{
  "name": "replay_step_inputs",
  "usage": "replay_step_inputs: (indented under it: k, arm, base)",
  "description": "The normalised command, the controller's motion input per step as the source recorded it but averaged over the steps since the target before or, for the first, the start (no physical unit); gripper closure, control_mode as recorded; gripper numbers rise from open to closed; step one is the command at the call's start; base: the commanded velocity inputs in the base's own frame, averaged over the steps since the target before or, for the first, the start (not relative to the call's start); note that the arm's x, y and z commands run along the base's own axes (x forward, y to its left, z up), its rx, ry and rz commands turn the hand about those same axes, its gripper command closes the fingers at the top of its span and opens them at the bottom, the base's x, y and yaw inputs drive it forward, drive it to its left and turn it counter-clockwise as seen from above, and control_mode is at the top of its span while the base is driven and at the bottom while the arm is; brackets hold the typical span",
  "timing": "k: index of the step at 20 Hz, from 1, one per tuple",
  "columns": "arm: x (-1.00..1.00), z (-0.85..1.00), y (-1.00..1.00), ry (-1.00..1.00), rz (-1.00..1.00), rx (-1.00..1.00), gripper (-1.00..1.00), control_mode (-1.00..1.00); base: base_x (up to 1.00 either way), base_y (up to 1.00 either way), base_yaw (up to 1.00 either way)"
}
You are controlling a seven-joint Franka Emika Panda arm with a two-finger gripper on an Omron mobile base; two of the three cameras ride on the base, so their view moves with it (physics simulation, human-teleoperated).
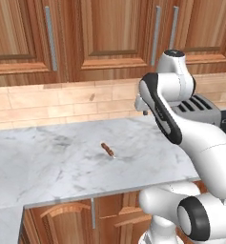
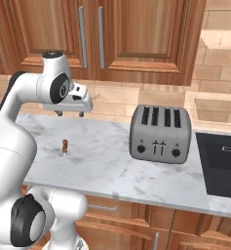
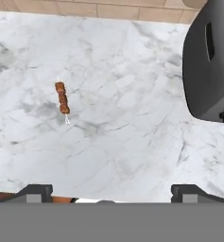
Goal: Store the kebab skewer in the freezer for long-term storage. Close the freezer door after placing the cooked food.
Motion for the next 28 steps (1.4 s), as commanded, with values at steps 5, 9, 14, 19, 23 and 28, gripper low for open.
replay_step_inputs:
  k: [5,9,14,19,23,28]
  arm:
    - [0.00,-0.02,0.06,0.00,0.00,0.00,-1.00,-1.00]
    - [0.00,0.00,0.00,0.00,0.00,0.00,-1.00,-1.00]
    - [0.13,-0.28,0.10,0.00,0.00,0.00,-1.00,-1.00]
    - [0.32,-0.68,0.19,0.21,0.00,0.00,-1.00,-1.00]
    - [0.08,-0.53,0.18,0.17,0.01,0.00,-1.00,-1.00]
    - [0.02,-0.31,0.15,0.16,0.02,0.00,-1.00,-1.00]
  base:
    - [0.00,0.22,0.01]
    - [0.00,0.00,0.00]
    - [0.00,0.00,0.00]
    - [0.00,0.00,0.00]
    - [0.00,0.00,0.00]
    - [0.00,0.00,0.00]
